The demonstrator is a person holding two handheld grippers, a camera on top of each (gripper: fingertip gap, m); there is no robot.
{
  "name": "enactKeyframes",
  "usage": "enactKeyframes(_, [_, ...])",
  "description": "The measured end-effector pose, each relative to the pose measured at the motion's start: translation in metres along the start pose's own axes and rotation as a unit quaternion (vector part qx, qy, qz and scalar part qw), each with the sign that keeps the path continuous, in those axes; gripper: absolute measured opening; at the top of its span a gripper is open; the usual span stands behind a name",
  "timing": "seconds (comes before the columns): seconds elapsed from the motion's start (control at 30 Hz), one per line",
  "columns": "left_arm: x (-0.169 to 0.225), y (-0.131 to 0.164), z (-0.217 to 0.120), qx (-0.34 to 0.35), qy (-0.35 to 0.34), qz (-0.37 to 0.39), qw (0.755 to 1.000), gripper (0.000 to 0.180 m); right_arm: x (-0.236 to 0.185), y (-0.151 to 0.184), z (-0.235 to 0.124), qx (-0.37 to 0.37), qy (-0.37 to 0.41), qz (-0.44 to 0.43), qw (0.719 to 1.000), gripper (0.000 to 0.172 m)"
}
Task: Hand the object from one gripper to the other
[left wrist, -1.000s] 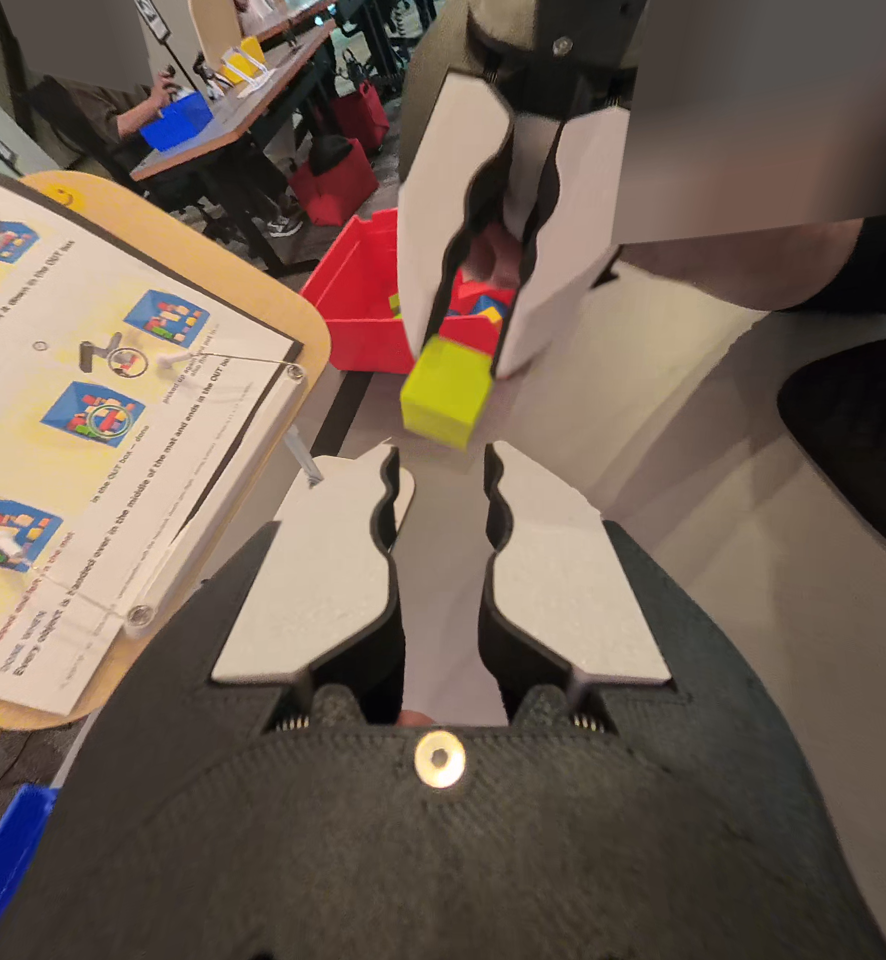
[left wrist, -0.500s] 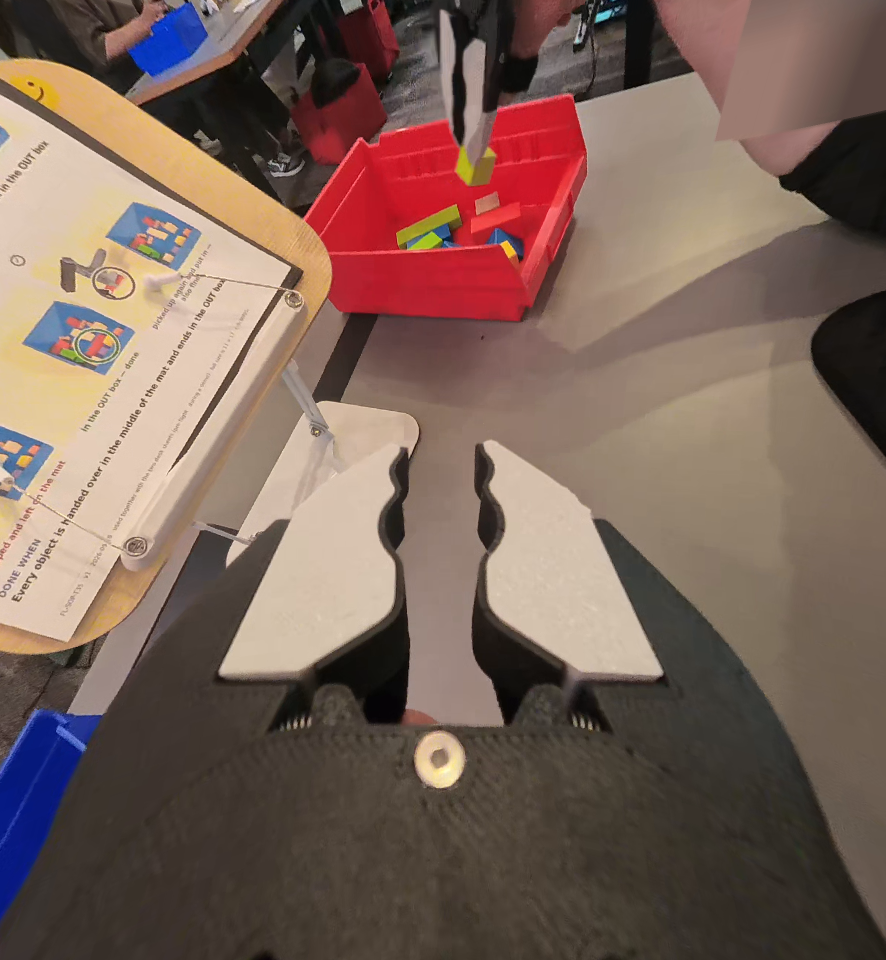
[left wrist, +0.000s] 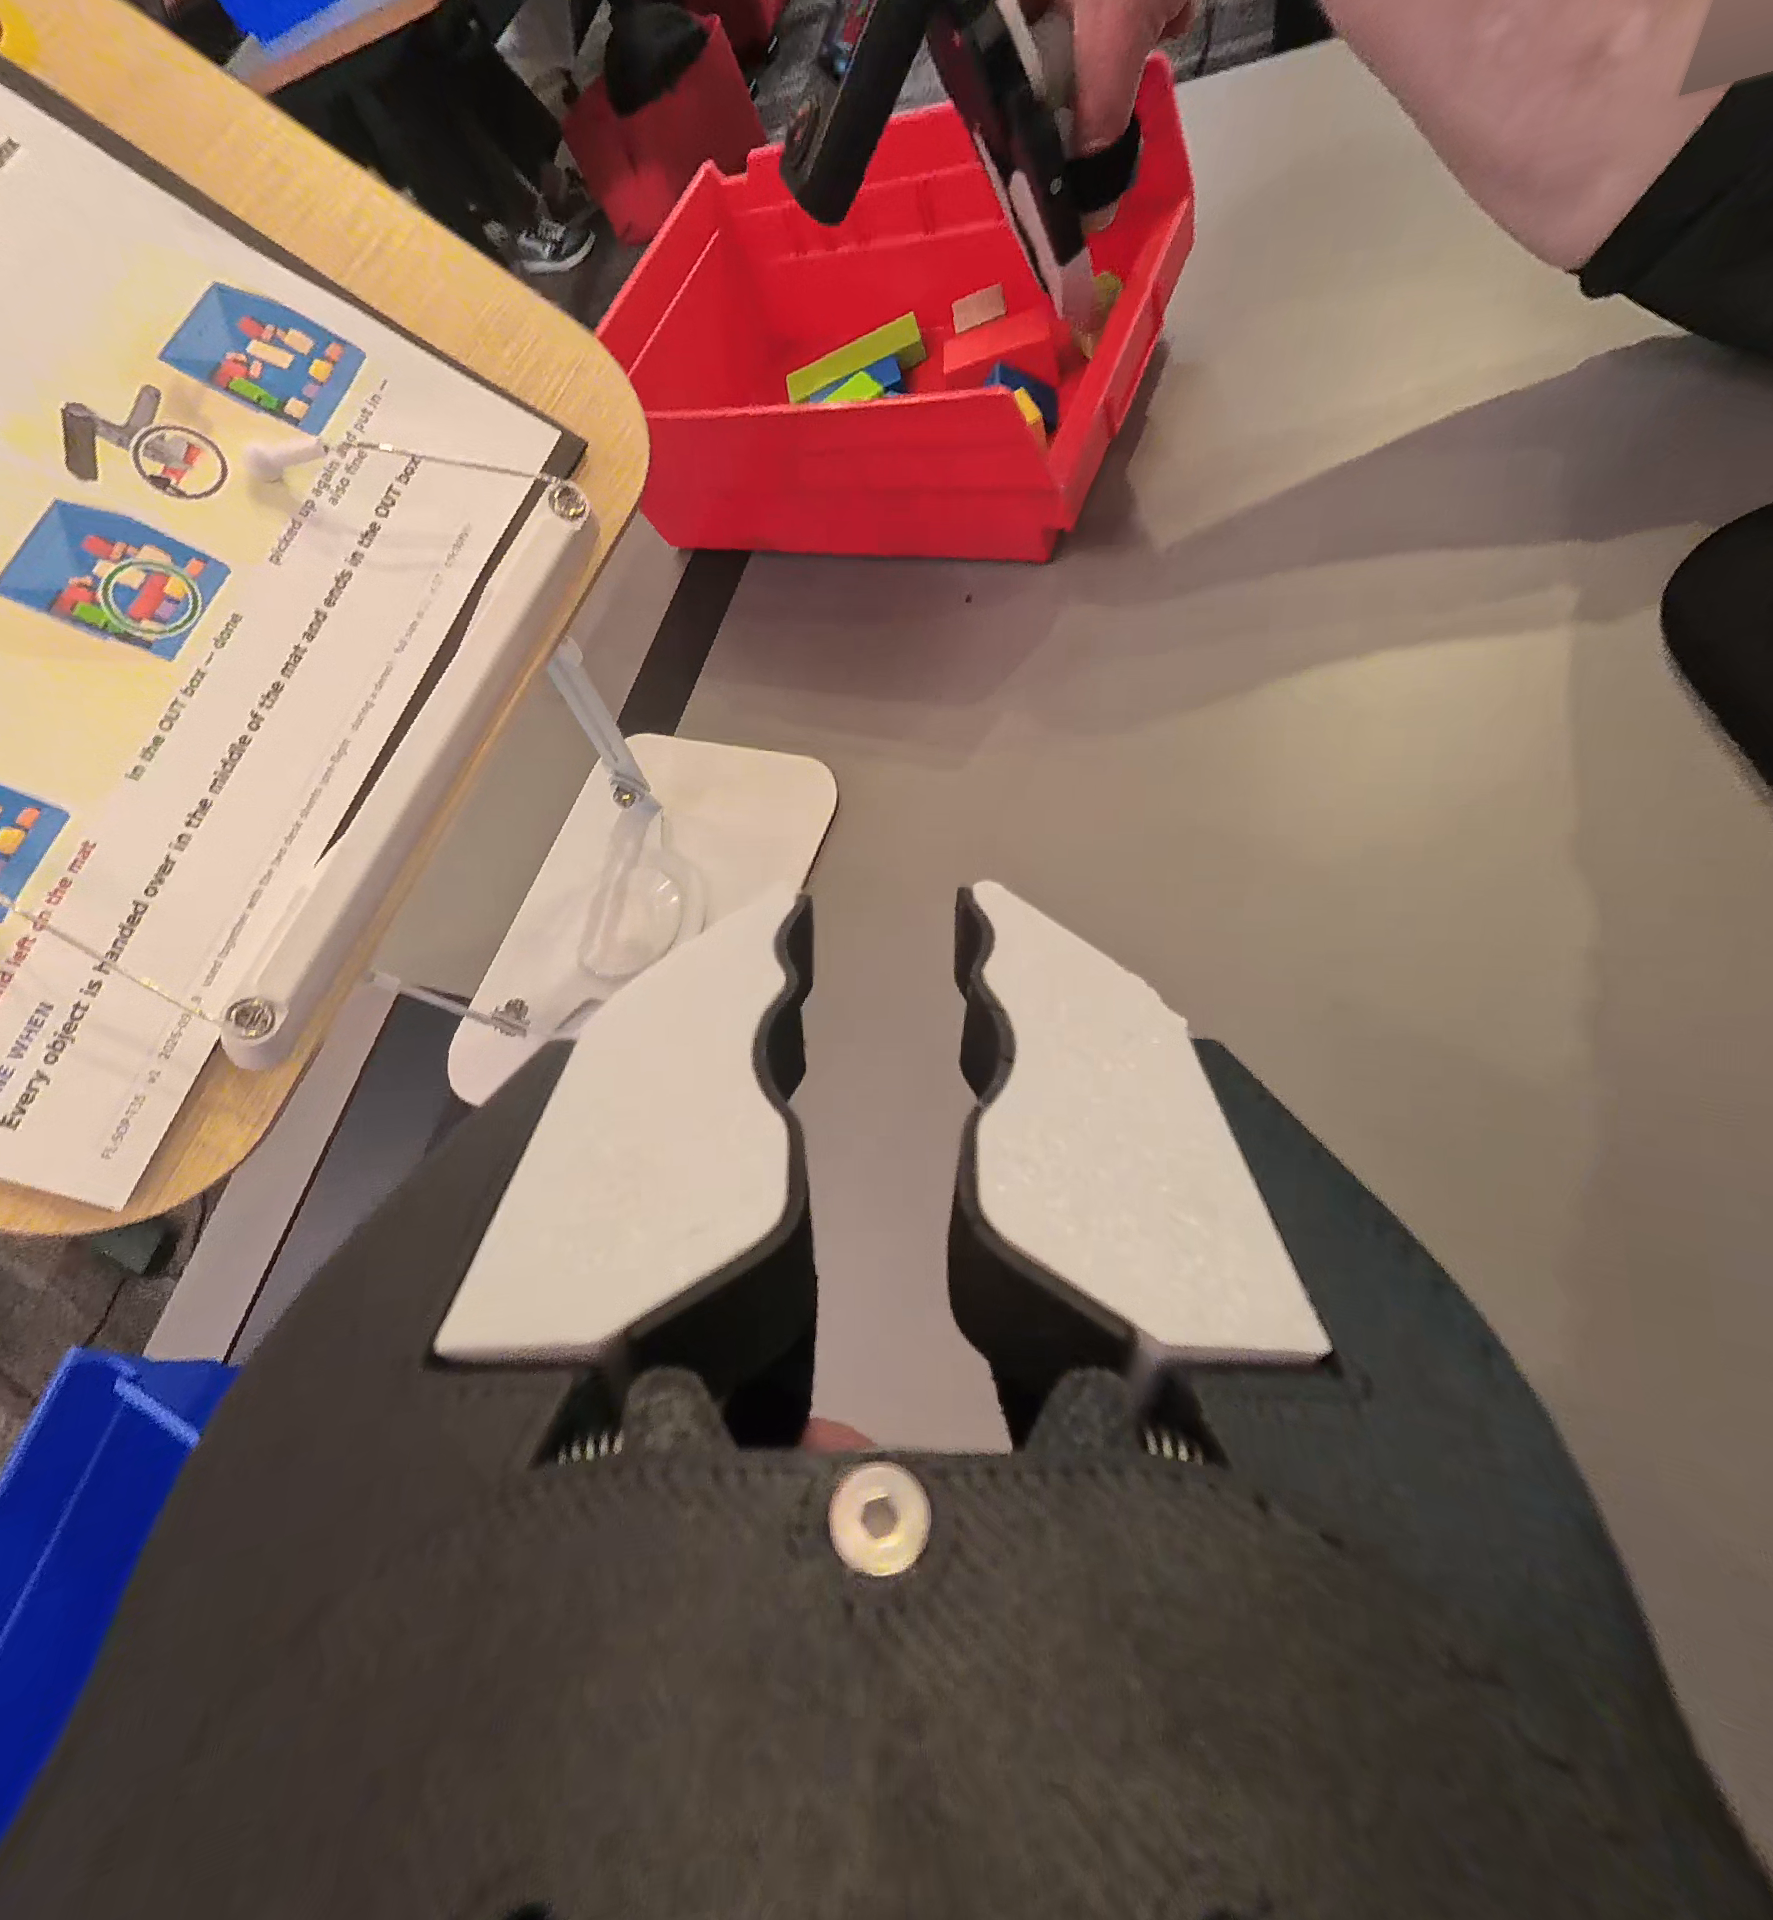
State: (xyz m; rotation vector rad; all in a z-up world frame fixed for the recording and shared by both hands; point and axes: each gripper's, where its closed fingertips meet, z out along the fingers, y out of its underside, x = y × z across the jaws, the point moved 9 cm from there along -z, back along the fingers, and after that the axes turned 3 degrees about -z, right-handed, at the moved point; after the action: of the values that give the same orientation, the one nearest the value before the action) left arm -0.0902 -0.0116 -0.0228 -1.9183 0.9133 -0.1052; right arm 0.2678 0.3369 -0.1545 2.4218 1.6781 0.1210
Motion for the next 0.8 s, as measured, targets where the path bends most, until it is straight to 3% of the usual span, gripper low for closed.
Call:
enactKeyframes(0.3, [-0.043,0.035,-0.036,-0.080,-0.086,-0.011,0.993,0.039,-0.010,0.009,-0.028,0.047,0.022,0.004,0.999,0.038])
enactKeyframes(0.5, [-0.119,0.093,-0.077,-0.221,-0.166,-0.019,0.961,0.046,-0.024,0.018,-0.057,0.096,0.057,0.000,0.994,0.035])
enactKeyframes(0.63, [-0.152,0.140,-0.080,-0.295,-0.154,-0.056,0.941,0.048,-0.014,0.017,-0.047,0.084,0.045,0.007,0.995,0.032])
enactKeyframes(0.8, [-0.152,0.170,-0.068,-0.337,-0.139,-0.054,0.930,0.049,-0.009,0.015,-0.045,0.093,0.039,0.002,0.995,0.031])
